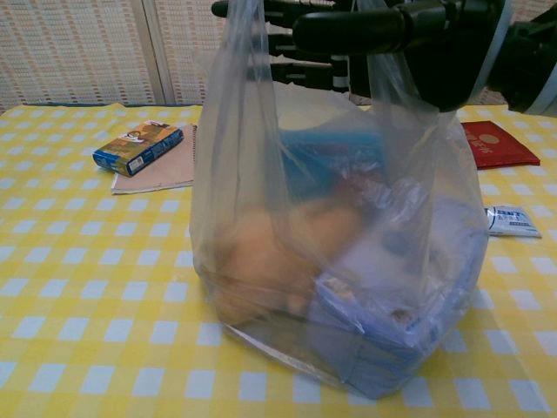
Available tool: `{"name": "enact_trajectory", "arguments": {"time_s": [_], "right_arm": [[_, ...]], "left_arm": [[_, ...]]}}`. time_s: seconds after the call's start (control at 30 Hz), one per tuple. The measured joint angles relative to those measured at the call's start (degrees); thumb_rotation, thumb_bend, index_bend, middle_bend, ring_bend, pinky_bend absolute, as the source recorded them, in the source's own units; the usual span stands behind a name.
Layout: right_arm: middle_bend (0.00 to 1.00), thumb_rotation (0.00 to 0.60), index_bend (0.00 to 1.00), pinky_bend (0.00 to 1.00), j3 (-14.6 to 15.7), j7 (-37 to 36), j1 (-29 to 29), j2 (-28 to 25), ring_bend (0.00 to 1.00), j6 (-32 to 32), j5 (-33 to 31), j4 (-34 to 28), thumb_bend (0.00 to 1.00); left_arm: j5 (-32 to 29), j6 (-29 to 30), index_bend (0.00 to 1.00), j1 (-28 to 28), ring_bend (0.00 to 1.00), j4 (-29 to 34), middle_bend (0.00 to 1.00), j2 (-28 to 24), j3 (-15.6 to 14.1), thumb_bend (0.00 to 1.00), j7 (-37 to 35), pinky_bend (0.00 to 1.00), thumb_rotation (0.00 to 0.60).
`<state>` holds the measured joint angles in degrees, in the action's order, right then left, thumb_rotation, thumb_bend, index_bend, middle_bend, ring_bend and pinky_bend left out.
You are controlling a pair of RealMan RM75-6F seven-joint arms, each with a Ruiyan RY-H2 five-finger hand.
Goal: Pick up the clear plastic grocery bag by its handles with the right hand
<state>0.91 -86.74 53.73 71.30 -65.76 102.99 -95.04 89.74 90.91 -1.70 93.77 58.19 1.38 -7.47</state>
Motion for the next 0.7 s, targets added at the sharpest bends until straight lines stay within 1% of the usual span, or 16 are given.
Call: {"name": "enact_trajectory", "arguments": {"time_s": [0.5, 0.7], "right_arm": [[0.00, 0.600, 0.00, 0.00, -1.60, 0.27, 2.40, 2.85, 0.00, 0.23, -1.08, 2.02, 0.26], [0.00, 0.600, 0.00, 0.00, -2.76, -0.50, 3.71, 4.40, 0.00, 0.78, -2.04, 3.73, 0.26]], "left_arm": [[0.26, 0.47, 0.00, 0.36, 0.12, -0.23, 0.11, -0.45, -0.04, 0.23, -1.39, 0.10, 0.600], [0.45, 0.62, 0.00, 0.46, 0.12, -0.32, 0.11, -0.58, -0.10, 0.23, -1.76, 0.10, 0.600]]}}
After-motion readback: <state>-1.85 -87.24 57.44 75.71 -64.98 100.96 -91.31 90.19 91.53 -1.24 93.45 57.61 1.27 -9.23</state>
